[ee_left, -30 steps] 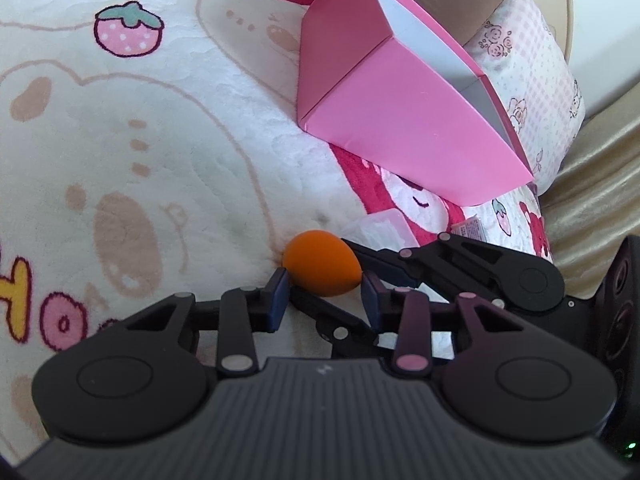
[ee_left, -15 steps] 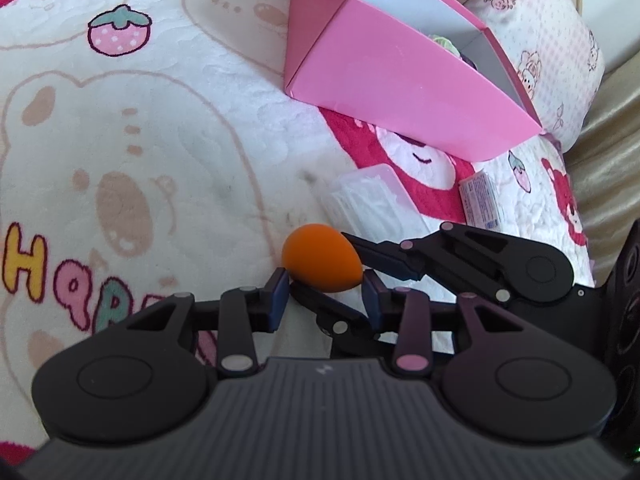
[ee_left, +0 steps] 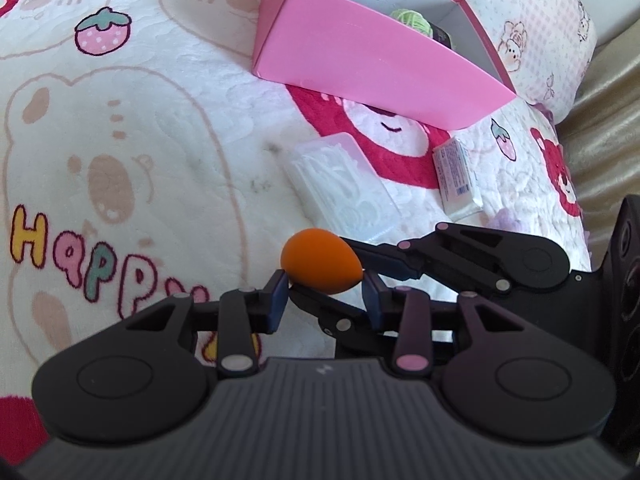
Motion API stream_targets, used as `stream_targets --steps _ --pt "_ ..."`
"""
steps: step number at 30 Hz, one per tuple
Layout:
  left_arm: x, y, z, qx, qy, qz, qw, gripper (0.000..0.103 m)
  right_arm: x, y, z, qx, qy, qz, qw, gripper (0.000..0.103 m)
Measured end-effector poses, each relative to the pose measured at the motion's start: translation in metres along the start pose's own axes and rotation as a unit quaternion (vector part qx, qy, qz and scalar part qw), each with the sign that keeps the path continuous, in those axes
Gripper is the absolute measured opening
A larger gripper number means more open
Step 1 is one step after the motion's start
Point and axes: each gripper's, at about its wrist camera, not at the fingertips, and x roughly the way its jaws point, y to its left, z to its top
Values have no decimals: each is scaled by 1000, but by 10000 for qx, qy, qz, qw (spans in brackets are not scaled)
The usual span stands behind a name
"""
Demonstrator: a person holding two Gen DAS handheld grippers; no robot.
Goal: Organize objects
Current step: 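Lift the orange sponge with the left tool and carry it over the pink box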
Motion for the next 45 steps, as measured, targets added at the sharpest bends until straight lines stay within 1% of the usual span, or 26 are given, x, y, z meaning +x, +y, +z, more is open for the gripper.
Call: stream_targets --steps 1,2,3,4,6,7,11,18,22,25,29,36,41,45 --pt "-1 -3 -1 6 23 -10 10000 38 -3 1 -1 8 19 -6 10000 40" --pt "-2 -5 -1 1 57 -23 10000 38 6 -3 7 0 47 -20 10000 40" --pt "-2 -7 -1 -19 99 -45 9999 38 7 -5 12 -8 74 -28 10000 40" --pt "-3 -9 -2 -30 124 -71 9999 38 -6 -8 4 9 77 -27 10000 40" --pt "-6 -15 -2 -4 139 -104 9998 38 -14 -11 2 77 63 -4 10000 40" --pt "-8 -18 -3 16 143 -110 9998 38 -10 -9 6 114 63 -4 9999 40" --pt "-16 -31 -4 126 101 -108 9998 38 -23 -10 4 154 10 -69 9999 40" --pt "-25 -53 -6 260 90 -140 9995 39 -42 -16 0 232 -24 -53 9997 40" --pt "-29 -62 -7 262 169 -153 9994 39 -51 -21 -1 275 -9 28 9996 40" --pt "-32 -73 -5 358 194 -125 9991 39 -58 -24 1 199 -2 -9 9998 40" --pt "-32 -92 0 522 261 -44 9983 39 -69 -32 1 181 -35 -66 9998 40" --pt "-44 -121 16 845 193 51 9962 39 -93 -47 8 259 -238 -185 9992 40" --pt "-53 -139 27 1023 160 34 9946 38 -109 -49 16 174 -293 -402 9986 40" --pt "-59 -148 35 1068 132 3 9942 39 -116 -55 24 207 -337 -432 9983 40"
